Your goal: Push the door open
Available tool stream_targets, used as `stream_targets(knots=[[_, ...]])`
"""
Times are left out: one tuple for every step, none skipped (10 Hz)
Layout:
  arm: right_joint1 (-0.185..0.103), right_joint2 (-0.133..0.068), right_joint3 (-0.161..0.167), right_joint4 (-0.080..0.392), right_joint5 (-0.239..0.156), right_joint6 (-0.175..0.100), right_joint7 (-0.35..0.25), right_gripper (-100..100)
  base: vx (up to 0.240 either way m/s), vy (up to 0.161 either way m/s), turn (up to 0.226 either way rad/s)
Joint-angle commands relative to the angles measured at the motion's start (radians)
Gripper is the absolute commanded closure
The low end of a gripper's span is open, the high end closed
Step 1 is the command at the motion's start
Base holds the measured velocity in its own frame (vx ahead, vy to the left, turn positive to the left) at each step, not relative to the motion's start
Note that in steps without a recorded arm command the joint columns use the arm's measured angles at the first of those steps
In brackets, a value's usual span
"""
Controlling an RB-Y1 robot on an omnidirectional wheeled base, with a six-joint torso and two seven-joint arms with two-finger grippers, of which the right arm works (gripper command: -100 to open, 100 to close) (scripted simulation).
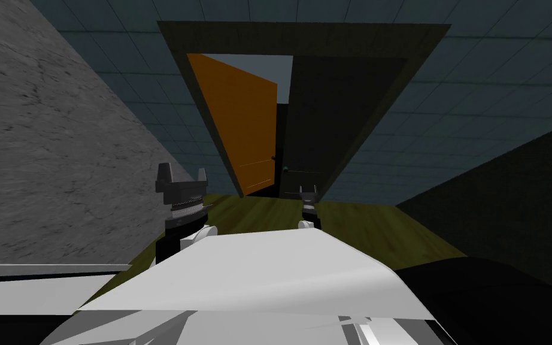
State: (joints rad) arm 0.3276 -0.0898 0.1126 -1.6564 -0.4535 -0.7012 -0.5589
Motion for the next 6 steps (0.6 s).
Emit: stream_targets(knots=[[-0.006, 0.002, 0.004, 0.035, -0.019, -0.017, -0.024, -100, 0.085, -0.022, 0.134], [-0.011, 0.003, 0.005, 0.058, -0.031, -0.025, -0.037, -100, 0.101, -0.037, 0.134], [-0.016, 0.004, 0.007, 0.08, -0.044, -0.034, -0.05, -100, 0.106, -0.027, 0.17], [-0.022, 0.005, 0.008, 0.102, -0.056, -0.042, -0.064, -100, 0.103, -0.046, 0.148], [-0.027, 0.006, 0.01, 0.124, -0.068, -0.051, -0.077, -100, 0.102, -0.036, 0.153], [-0.032, 0.008, 0.011, 0.146, -0.079, -0.059, -0.09, -100, 0.088, -0.013, 0.147]])
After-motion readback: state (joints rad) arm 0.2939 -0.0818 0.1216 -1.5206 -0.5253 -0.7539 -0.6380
